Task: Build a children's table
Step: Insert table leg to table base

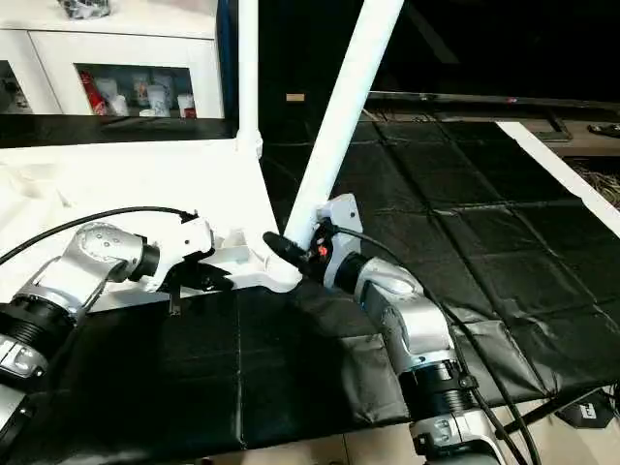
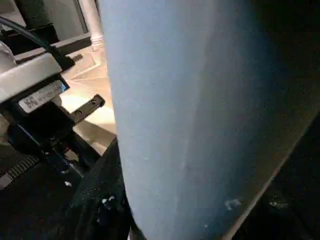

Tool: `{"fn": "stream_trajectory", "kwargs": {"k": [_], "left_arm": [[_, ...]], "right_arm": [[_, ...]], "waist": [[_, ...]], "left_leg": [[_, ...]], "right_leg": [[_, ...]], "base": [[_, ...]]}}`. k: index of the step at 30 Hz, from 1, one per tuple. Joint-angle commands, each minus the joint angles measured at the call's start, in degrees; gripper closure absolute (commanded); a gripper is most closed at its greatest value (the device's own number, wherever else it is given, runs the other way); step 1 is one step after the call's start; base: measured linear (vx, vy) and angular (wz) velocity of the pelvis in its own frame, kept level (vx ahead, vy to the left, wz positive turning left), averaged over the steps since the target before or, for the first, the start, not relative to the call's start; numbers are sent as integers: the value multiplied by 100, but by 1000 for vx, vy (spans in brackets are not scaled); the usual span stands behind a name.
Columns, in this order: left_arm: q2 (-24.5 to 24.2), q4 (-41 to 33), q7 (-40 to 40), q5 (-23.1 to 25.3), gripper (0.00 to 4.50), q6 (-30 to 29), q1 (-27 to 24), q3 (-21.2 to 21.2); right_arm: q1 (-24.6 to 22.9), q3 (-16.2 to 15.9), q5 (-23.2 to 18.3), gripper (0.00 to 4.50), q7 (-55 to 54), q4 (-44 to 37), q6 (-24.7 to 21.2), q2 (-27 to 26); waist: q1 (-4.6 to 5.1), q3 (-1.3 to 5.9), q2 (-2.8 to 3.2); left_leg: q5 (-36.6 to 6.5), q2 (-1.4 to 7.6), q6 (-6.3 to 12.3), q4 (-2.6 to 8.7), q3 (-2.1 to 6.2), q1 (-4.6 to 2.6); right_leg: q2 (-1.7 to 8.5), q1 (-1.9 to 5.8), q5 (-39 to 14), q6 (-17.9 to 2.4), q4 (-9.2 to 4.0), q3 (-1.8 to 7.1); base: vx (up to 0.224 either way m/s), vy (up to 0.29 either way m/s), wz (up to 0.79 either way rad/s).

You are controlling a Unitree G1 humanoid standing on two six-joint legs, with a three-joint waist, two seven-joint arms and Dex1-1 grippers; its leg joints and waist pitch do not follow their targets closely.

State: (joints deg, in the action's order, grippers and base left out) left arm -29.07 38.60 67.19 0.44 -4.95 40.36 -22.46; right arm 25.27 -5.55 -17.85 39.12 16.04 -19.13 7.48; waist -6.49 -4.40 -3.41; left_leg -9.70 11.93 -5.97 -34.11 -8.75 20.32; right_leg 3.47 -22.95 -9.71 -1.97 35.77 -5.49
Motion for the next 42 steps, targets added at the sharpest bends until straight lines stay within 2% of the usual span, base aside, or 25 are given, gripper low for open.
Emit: {"fn": "stream_trajectory", "kwargs": {"k": [1,3,4,6,10,15,16,17,23,28,31,33,35,39,42], "left_arm": [[97,-264,24,-66,450,180,-96,82],[113,-275,-14,-107,450,4,-88,184],[95,-274,10,-130,422,-27,-86,208],[62,-248,-84,-109,395,25,-90,256],[20,-184,-234,-20,384,218,-111,284],[-34,-216,-122,-53,382,137,-196,381],[-26,-225,-96,-82,382,111,-201,405],[-20,-230,-83,-95,412,98,-204,421],[-103,-291,59,-45,446,125,-263,321],[-177,-317,112,75,450,120,-296,244],[-172,-360,174,70,450,141,-306,275],[-167,-441,265,17,450,140,-313,291],[-168,-532,354,-29,450,119,-328,298],[-183,-632,416,-61,450,72,-354,294],[-205,-636,448,-66,450,70,-355,310]], "right_arm": [[144,27,5,257,70,34,149,42],[161,43,31,257,121,105,206,37],[160,42,39,257,128,117,224,38],[159,29,55,257,125,143,265,42],[161,22,64,257,142,165,306,34],[198,63,68,257,164,287,427,-12],[203,63,69,257,167,298,435,-15],[204,62,71,257,169,303,441,-15],[243,15,122,257,235,378,506,2],[349,-58,207,257,274,582,570,10],[466,-141,271,257,349,774,544,7],[541,-185,324,257,393,957,569,-6],[611,-204,373,257,432,1159,620,-31],[745,-240,403,257,539,1448,591,-84],[937,-251,545,257,465,1894,790,-107]], "waist": [[14,456,102],[14,458,105],[15,455,101],[13,455,97],[13,451,96],[21,444,87],[21,442,92],[20,444,93],[18,454,86],[36,458,88],[51,445,63],[51,441,75],[55,448,54],[59,451,67],[76,453,70]], "left_leg": [[-1379,148,-136,426,3,-40],[-1373,152,-144,425,0,-40],[-1365,143,-138,423,-4,-36],[-1359,139,-135,424,-1,-28],[-1410,137,-122,427,0,-32],[-1459,138,-119,428,-1,-45],[-1453,141,-119,427,1,-47],[-1446,140,-118,427,1,-41],[-1394,148,-117,432,3,-35],[-1296,145,-121,429,-6,-22],[-1332,139,-106,427,-13,-31],[-1371,145,-104,428,-8,-40],[-1344,157,-99,429,-7,-31],[-1290,158,-94,428,-18,-33],[-1337,150,-129,426,-18,-35]], "right_leg": [[529,292,-2160,-625,-532,349],[528,289,-2084,-659,-521,351],[523,292,-2074,-670,-518,350],[527,301,-2110,-650,-519,348],[523,295,-2183,-626,-538,345],[529,276,-2383,-581,-562,341],[531,273,-2376,-594,-556,341],[532,279,-2366,-596,-558,342],[535,284,-2240,-614,-534,350],[526,296,-1953,-737,-492,357],[524,288,-2124,-714,-510,350],[529,278,-2209,-695,-521,351],[543,284,-2160,-713,-512,355],[523,286,-1867,-819,-468,362],[534,282,-1948,-831,-474,363]], "base": [[0,0,0],[0,0,0],[0,0,0],[0,0,0],[0,0,0],[0,0,0],[0,0,0],[0,0,0],[0,0,0],[0,0,0],[0,0,0],[0,0,0],[0,0,0],[0,0,0],[0,0,0]]}}
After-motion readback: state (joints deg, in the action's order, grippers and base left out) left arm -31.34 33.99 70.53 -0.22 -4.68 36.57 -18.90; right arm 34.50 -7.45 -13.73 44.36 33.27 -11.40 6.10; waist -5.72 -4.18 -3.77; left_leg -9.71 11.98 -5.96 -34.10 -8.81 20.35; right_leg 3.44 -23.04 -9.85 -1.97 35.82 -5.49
